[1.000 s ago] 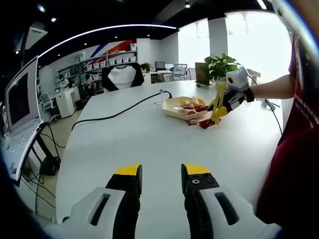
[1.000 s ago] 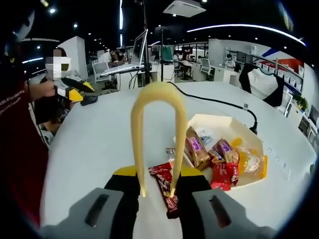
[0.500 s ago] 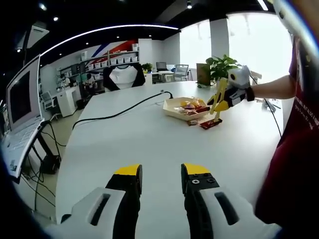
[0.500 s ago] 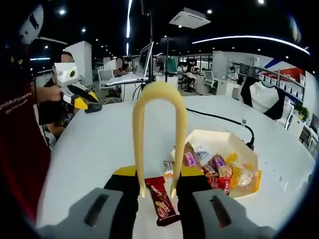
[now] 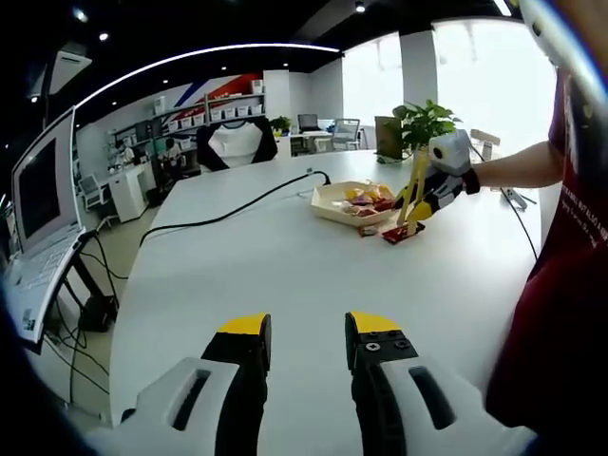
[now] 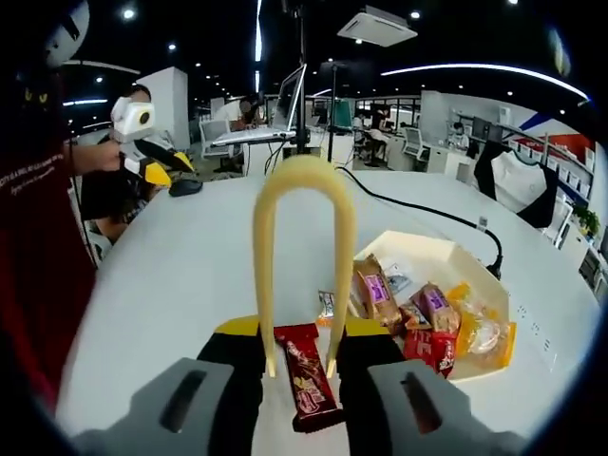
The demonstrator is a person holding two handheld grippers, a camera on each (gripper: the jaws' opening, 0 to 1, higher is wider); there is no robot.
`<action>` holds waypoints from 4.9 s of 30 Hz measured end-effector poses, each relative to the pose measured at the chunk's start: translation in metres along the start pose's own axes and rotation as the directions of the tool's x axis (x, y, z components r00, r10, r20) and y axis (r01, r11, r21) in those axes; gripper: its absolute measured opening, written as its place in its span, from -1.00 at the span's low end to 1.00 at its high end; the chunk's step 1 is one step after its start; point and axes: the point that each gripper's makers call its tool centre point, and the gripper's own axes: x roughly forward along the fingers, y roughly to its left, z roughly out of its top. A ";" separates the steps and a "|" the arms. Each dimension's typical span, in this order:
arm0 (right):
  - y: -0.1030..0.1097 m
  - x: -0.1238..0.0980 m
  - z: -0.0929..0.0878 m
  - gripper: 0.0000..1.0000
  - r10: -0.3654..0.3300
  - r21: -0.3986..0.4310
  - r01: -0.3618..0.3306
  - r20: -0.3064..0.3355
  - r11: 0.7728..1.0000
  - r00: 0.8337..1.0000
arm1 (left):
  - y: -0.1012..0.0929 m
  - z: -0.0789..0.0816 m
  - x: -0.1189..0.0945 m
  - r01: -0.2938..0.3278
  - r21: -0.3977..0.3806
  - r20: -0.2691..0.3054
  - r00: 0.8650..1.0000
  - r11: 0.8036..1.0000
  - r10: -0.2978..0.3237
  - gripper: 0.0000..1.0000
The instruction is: Place the target food into the container with the food tongs after gripping and lifting it, then release it inside without dropping or visibly crushing the food.
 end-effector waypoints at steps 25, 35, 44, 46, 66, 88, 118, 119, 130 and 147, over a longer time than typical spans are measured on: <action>0.001 -0.001 0.000 -0.61 -0.041 0.085 0.041 -0.003 0.996 0.999 | -0.003 0.002 0.001 0.011 0.010 -0.006 1.000 1.000 -0.011 -0.37; -0.007 -0.015 0.027 -0.61 -0.145 0.191 0.126 0.090 0.974 0.985 | -0.005 0.004 0.005 0.024 0.013 -0.002 1.000 1.000 -0.024 -0.37; -0.024 -0.027 0.046 -0.61 -0.244 0.237 0.209 0.130 0.949 0.961 | -0.005 0.006 0.007 0.029 0.013 0.009 1.000 0.999 -0.029 -0.37; -0.029 -0.029 0.049 -0.61 -0.270 0.248 0.231 0.132 0.941 0.954 | -0.005 0.006 0.007 0.030 0.012 0.011 0.999 0.999 -0.030 -0.37; -0.111 -0.056 0.074 -0.61 -0.609 0.524 0.439 0.207 0.730 0.766 | -0.008 0.007 0.006 0.035 0.015 0.013 0.999 0.999 -0.035 -0.37; -0.143 -0.049 0.065 -0.60 -0.779 0.584 0.614 0.052 0.531 0.625 | -0.011 0.002 0.003 0.031 0.023 -0.008 0.999 0.999 -0.031 -0.37; -0.127 -0.097 0.084 -0.48 -0.780 0.550 0.612 0.124 0.568 0.613 | -0.016 0.006 0.008 0.052 0.033 0.011 0.999 0.998 -0.052 -0.37; -0.124 -0.100 0.085 -0.48 -0.779 0.545 0.612 0.128 0.572 0.614 | -0.016 0.007 0.008 0.053 0.036 0.012 0.998 0.998 -0.054 -0.37; -0.093 -0.120 0.088 -0.48 -0.776 0.524 0.615 0.155 0.589 0.611 | -0.012 0.018 0.009 0.063 0.057 0.035 0.997 0.996 -0.065 -0.37; -0.040 -0.153 0.072 -0.48 -0.793 0.479 0.658 0.153 0.581 0.589 | -0.026 0.039 0.020 0.131 0.098 0.082 0.987 0.987 -0.139 -0.37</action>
